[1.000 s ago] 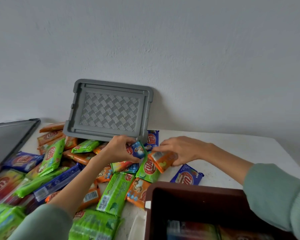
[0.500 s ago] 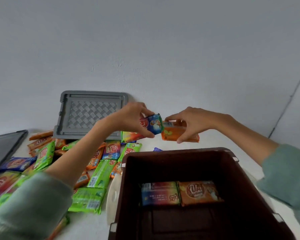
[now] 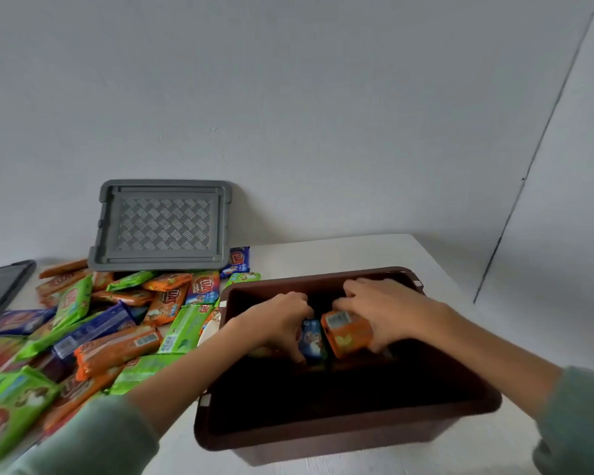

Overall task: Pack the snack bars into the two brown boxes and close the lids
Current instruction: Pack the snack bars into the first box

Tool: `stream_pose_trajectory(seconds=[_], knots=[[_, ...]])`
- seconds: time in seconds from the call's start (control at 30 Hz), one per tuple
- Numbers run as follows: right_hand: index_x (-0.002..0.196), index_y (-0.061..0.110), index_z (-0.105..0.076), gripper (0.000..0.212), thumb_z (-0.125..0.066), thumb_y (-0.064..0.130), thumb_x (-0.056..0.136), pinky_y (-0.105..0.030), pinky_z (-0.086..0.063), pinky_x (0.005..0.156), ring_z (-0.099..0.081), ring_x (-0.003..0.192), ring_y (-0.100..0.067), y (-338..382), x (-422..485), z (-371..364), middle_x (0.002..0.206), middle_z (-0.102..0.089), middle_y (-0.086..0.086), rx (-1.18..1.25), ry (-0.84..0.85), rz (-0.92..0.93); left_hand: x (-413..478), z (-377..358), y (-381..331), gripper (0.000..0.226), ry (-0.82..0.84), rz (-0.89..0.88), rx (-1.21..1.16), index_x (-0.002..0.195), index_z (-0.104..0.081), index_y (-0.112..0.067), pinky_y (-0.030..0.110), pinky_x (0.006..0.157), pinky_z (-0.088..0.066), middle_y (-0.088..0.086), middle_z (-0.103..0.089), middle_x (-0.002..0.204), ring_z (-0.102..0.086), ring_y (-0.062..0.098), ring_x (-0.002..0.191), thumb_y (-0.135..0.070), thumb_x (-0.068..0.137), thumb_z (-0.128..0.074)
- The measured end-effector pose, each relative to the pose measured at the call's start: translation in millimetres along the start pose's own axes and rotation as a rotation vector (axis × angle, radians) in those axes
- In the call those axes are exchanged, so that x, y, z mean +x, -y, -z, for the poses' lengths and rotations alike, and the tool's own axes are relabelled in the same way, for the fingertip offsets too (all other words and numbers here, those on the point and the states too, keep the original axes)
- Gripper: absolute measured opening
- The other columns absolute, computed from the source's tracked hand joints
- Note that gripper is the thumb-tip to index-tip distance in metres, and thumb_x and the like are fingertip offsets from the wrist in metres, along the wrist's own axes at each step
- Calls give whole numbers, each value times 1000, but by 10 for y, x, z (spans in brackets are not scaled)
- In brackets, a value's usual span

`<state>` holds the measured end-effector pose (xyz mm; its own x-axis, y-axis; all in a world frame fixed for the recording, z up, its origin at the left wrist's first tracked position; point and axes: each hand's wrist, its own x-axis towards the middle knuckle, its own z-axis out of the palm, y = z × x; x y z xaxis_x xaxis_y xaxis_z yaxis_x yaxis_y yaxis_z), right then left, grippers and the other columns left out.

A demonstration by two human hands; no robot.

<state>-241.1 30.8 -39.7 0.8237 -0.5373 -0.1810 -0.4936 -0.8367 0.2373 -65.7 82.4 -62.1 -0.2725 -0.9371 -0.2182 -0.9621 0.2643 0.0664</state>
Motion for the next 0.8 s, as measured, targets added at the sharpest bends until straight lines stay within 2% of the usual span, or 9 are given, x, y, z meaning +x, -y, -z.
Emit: stream_pose_trajectory(seconds=[0.1,0.23,0.37,0.5,0.67,0.8], knots=[[136,20,-39,74,-74,33,72,-34,-43,87,-46,117,-25,76,55,-200,129,-42,-8,-21,86,-17,32,-80,-41,60,-27,-2,70,117,-56,-7,24,76,-38,7,-49,115,-49,20,101,-37,69,-75],[136,12,-40,74,-73,34,74,-37,-44,93,-48,118,-29,72,102,-308,131,-43,-13,-19,126,-58,52,-141,-66,63,-27,-10,127,121,-53,-6,31,87,-42,9,-47,119,-49,23,105,-37,70,-74],[131,8,-44,54,-61,30,85,-38,-45,90,-50,114,-30,135,126,-368,126,-48,-14,-37,93,-71,93,-182,-133,61,36,-38,175,123,-52,-5,33,89,-44,11,-50,121,-52,25,107,-35,74,-73],[128,7,-46,41,-55,16,89,-38,-45,84,-51,112,-30,159,133,-391,124,-48,-14,-43,40,-80,94,-191,-143,58,4,-53,222,122,-54,-5,34,88,-45,11,-49,123,-52,26,109,-37,76,-71],[127,12,-49,44,-55,34,89,-36,-45,84,-52,111,-29,161,130,-385,121,-49,-11,41,6,-68,95,-205,-131,56,-44,-51,251,121,-53,-6,37,86,-46,11,-48,122,-53,28,107,-36,77,-69],[122,10,-54,37,-52,29,90,-36,-45,83,-54,108,-29,164,144,-396,119,-50,-13,54,14,-84,121,-211,-121,61,-21,-53,246,124,-48,-4,37,91,-44,13,-49,124,-52,29,111,-34,77,-71]])
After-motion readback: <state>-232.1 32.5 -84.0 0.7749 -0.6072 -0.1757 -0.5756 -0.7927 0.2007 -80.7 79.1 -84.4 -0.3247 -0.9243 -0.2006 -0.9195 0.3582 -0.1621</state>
